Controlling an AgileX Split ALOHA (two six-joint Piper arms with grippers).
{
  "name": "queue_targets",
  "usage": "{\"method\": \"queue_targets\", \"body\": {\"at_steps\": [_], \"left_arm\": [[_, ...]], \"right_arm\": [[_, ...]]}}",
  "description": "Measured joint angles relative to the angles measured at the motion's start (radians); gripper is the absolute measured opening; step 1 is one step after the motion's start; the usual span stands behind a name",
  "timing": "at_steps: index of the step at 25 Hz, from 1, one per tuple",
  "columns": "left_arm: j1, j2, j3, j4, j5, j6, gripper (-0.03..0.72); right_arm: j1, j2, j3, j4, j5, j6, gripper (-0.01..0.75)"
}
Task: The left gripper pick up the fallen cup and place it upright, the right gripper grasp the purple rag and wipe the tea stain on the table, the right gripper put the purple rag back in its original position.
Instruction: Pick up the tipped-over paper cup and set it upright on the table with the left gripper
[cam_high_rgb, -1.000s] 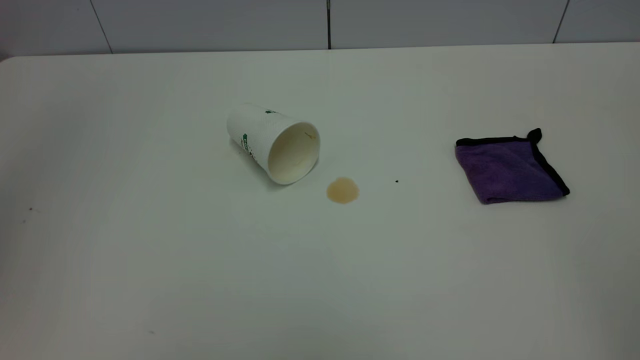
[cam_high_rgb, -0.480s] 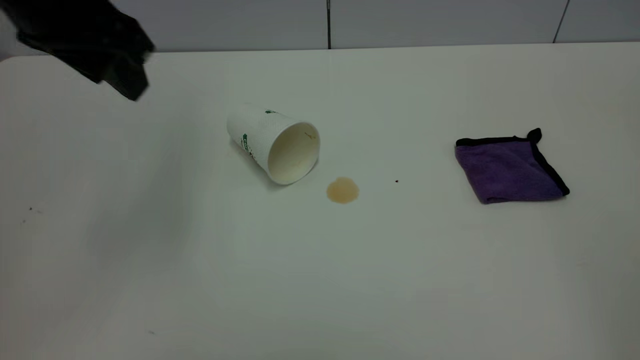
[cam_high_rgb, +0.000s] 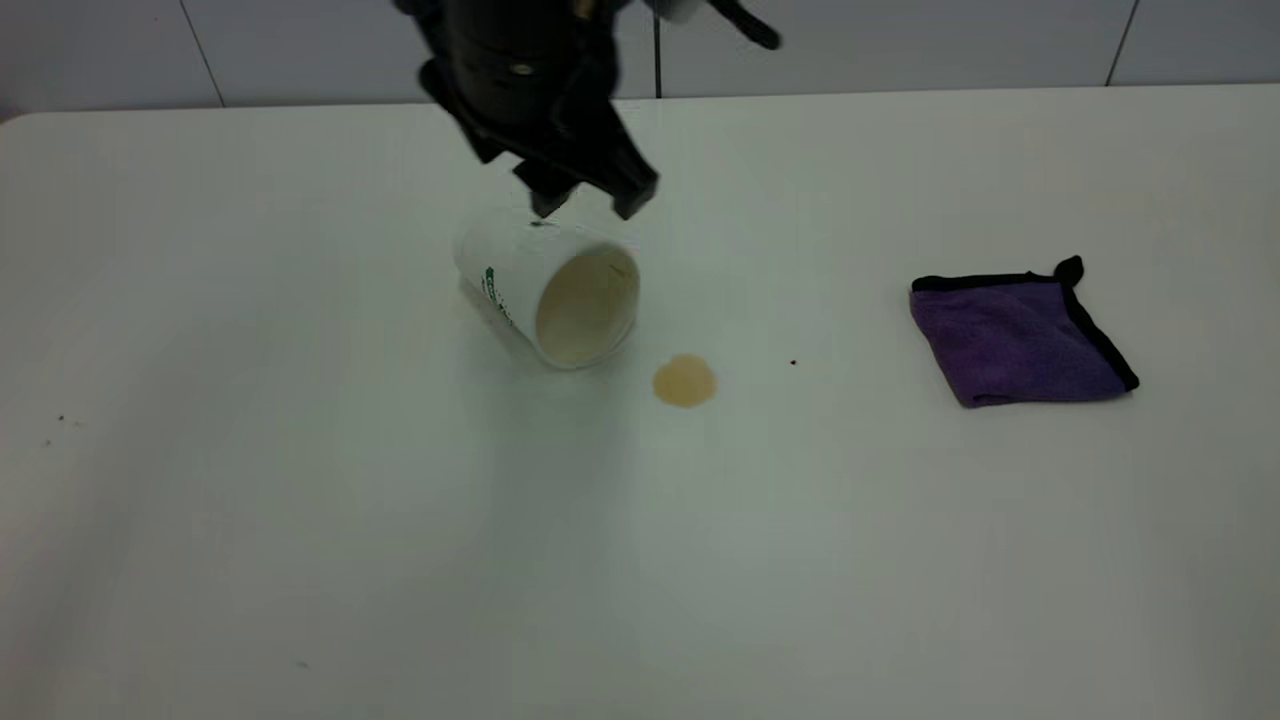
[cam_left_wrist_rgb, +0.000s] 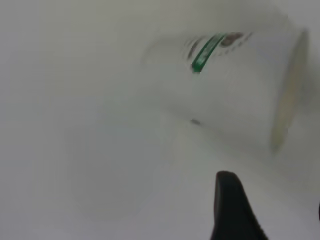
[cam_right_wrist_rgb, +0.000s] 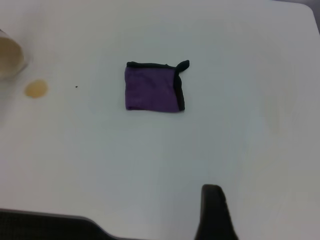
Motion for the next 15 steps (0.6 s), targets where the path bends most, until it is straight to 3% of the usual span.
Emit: {"method": "queue_targets", "body": {"at_steps": [5,15], "left_arm": [[-0.056,0.124,-0.131,0.003,0.066,-0.011,0.45],[-0.058,0.239,-0.208,0.129,0.133,-0.135,0.458]], "right_arm": [[0.0,0.0,0.0,0.0,0.0,0.0,0.55],[0.0,0.0,0.0,0.0,0.0,0.0,0.55]]}}
